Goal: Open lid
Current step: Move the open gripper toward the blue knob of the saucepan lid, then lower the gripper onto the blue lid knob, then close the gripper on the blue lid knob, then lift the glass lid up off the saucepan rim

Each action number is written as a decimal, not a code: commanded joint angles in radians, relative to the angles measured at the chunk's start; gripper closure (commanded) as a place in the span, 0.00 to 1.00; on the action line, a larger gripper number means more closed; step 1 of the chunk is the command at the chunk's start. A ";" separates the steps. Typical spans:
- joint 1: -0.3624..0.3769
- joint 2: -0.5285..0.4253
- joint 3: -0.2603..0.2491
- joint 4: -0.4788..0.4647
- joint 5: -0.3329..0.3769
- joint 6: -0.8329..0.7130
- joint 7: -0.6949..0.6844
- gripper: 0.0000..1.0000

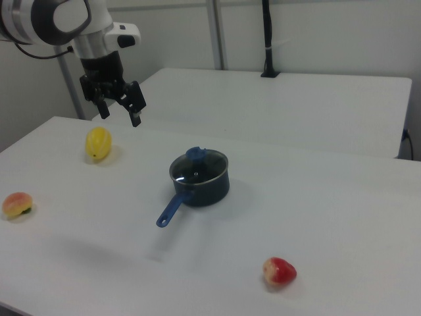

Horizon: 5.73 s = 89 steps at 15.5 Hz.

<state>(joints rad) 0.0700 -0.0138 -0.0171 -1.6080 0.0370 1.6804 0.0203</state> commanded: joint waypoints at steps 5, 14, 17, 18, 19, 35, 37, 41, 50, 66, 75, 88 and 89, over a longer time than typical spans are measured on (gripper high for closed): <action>0.008 0.057 -0.014 0.014 0.014 0.106 -0.014 0.00; -0.018 0.135 -0.014 0.010 0.003 0.301 -0.026 0.00; -0.029 0.175 -0.014 0.002 0.001 0.373 -0.016 0.00; -0.033 0.189 -0.014 0.002 0.001 0.398 -0.016 0.00; -0.035 0.199 -0.014 0.000 0.000 0.419 -0.016 0.00; -0.029 0.383 -0.006 0.006 -0.109 0.651 0.121 0.00; -0.027 0.406 -0.003 0.005 -0.141 0.683 0.151 0.00; -0.027 0.440 0.009 0.005 -0.209 0.726 0.223 0.00; -0.027 0.471 0.019 0.006 -0.233 0.733 0.227 0.22; -0.033 0.399 0.026 -0.004 -0.218 0.694 0.228 0.88; -0.035 0.335 0.035 -0.004 -0.217 0.575 0.222 0.90; -0.050 0.127 0.156 -0.108 -0.120 0.131 0.084 0.94; -0.052 0.117 0.167 -0.127 -0.120 0.130 0.084 0.94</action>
<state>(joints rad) 0.0293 0.1725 0.1035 -1.6418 -0.1004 1.8217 0.1385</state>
